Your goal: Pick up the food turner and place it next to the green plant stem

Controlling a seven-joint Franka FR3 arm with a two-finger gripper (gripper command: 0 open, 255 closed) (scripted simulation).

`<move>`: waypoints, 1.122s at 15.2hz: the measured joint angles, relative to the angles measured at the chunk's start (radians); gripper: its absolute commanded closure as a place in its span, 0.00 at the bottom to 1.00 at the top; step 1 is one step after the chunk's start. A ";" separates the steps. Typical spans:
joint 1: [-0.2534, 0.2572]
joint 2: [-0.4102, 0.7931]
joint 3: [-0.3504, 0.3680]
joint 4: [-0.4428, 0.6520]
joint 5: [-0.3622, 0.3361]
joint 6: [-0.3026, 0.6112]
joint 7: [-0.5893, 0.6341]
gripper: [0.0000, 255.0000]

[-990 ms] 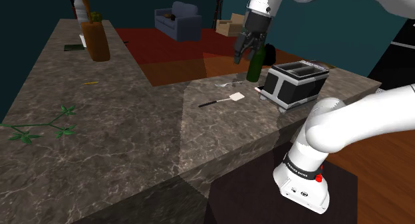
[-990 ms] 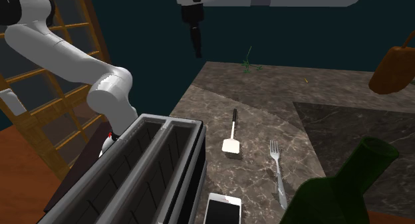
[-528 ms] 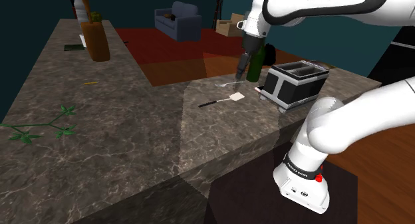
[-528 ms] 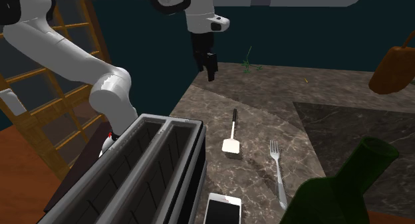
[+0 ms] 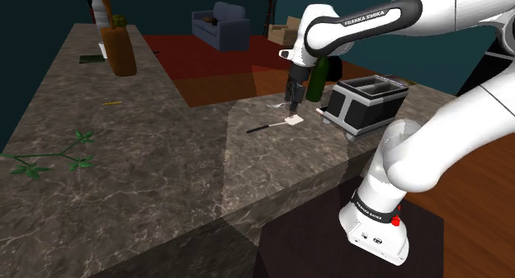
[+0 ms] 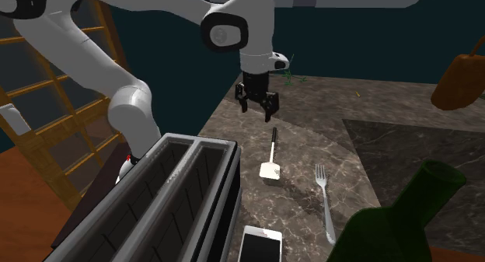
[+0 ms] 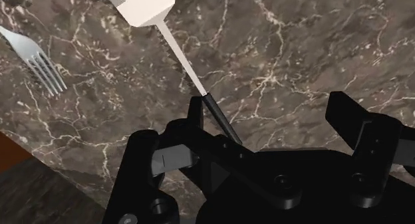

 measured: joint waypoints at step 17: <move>0.148 0.409 -0.186 0.056 0.115 0.308 -0.582 0.00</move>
